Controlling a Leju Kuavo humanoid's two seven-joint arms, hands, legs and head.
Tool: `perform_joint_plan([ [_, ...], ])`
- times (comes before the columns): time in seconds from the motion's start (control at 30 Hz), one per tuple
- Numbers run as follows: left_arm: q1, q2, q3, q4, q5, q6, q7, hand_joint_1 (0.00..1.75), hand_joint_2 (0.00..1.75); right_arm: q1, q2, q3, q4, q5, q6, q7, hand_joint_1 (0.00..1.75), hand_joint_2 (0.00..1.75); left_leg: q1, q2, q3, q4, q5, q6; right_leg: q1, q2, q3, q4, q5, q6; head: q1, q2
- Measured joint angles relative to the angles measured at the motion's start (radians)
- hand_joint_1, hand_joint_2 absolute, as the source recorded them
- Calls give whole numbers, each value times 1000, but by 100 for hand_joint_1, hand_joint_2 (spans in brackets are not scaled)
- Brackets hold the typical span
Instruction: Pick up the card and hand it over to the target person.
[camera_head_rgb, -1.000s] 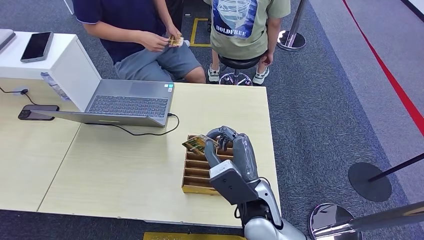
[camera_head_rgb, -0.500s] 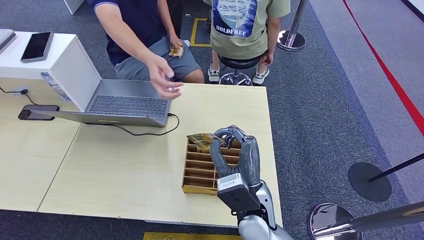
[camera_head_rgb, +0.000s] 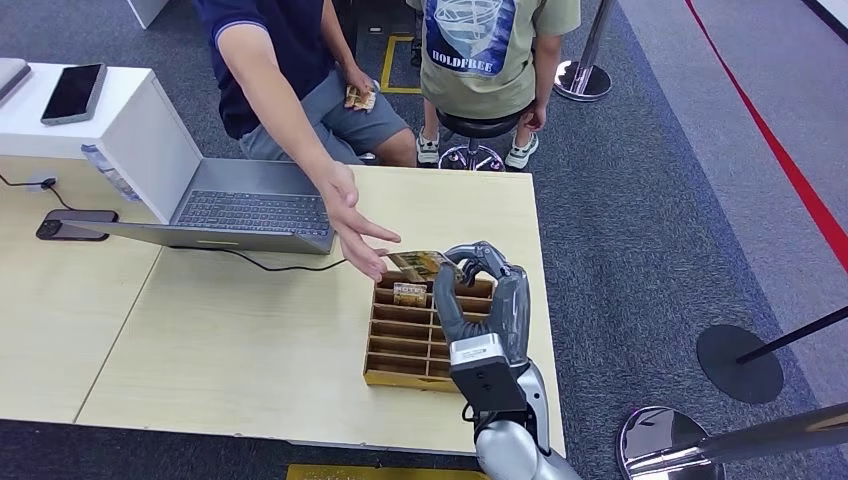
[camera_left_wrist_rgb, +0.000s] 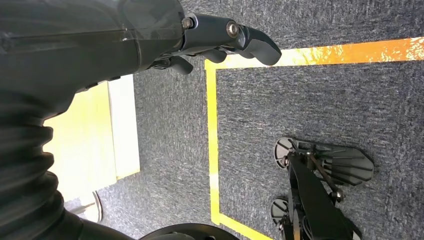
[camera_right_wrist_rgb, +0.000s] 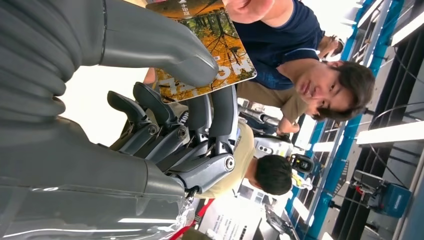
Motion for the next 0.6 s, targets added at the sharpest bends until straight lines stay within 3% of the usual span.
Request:
perform_joint_plan([
  [0.6,0,3,-1,0,4,7,6,0,175,13,-11,15,-12,9,0,20,161,175,0,0,0,0,0,0,0,0,0,0,0,0,0,0],
])
